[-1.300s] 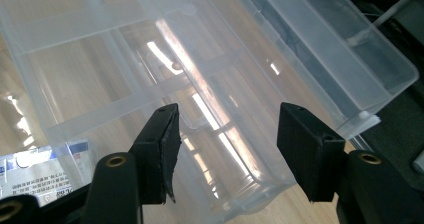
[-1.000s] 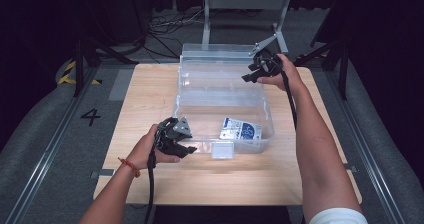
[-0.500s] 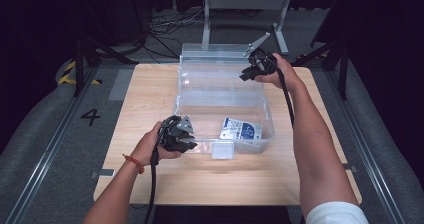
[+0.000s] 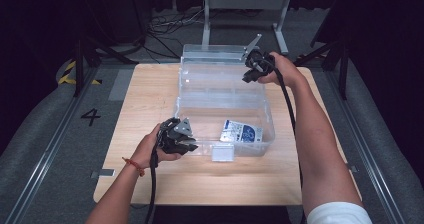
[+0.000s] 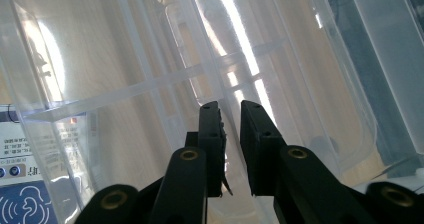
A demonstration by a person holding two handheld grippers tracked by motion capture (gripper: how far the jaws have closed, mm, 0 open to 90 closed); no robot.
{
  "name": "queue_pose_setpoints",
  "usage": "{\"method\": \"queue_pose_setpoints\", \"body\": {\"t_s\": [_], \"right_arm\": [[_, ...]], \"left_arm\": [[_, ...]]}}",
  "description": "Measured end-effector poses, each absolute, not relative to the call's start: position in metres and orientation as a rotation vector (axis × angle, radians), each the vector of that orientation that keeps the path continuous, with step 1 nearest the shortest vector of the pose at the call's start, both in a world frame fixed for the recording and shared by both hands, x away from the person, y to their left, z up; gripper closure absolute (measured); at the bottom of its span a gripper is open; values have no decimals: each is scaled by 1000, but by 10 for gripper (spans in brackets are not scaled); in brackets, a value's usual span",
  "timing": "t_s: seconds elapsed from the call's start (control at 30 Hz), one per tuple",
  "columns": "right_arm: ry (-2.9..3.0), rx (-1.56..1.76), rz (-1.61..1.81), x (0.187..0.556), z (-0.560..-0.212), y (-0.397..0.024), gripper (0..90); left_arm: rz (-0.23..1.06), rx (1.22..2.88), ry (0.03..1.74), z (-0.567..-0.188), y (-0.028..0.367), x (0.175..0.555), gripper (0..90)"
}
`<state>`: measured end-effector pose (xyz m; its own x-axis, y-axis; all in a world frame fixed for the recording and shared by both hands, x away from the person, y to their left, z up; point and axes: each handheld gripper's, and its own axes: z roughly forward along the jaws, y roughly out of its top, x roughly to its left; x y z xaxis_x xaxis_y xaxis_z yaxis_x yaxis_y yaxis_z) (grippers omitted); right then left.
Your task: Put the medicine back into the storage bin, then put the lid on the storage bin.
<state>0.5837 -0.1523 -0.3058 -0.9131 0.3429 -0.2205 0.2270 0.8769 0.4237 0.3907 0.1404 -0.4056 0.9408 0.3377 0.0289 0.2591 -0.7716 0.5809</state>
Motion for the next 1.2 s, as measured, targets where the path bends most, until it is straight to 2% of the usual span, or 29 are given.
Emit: {"method": "queue_pose_setpoints", "body": {"t_s": [0.53, 1.2], "right_arm": [[2783, 307, 630, 579, -307, -165, 843], [2768, 292, 678, 574, -306, -165, 857]], "left_arm": [[204, 2511, 368, -405, 126, 376, 757], [224, 2455, 418, -408, 127, 371, 741]]}}
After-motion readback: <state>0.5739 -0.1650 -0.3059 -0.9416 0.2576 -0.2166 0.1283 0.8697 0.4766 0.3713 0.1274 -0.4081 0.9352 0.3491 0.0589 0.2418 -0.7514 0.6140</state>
